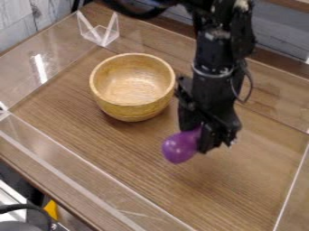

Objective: Put the purple eggplant in the brown bowl

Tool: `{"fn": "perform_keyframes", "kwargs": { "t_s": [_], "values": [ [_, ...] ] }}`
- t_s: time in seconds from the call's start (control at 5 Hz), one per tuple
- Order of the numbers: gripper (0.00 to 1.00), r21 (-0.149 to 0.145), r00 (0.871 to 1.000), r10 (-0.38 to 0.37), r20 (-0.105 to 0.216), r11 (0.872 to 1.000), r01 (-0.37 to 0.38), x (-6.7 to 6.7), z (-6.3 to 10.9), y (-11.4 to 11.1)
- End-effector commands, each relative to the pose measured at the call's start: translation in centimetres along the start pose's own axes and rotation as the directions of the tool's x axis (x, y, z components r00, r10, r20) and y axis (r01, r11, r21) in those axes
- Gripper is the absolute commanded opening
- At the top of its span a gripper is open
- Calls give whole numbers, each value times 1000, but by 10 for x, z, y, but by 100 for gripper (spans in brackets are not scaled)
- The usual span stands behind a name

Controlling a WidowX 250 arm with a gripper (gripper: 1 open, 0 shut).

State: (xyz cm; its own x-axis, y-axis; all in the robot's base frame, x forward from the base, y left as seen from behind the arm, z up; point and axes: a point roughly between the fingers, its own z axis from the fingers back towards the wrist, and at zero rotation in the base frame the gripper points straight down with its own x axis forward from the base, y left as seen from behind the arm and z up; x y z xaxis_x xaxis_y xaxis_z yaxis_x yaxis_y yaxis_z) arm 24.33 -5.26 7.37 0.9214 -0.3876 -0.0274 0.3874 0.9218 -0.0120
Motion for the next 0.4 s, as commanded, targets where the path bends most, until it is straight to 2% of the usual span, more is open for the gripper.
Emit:
{"fn": "perform_keyframes", "kwargs": {
  "t_s": [0.0, 0.2],
  "values": [
    [0, 29, 996, 61, 62, 998, -63, 17, 25, 17],
    [0, 50, 987, 136, 90, 989, -141, 28, 41, 41]
  ]
}}
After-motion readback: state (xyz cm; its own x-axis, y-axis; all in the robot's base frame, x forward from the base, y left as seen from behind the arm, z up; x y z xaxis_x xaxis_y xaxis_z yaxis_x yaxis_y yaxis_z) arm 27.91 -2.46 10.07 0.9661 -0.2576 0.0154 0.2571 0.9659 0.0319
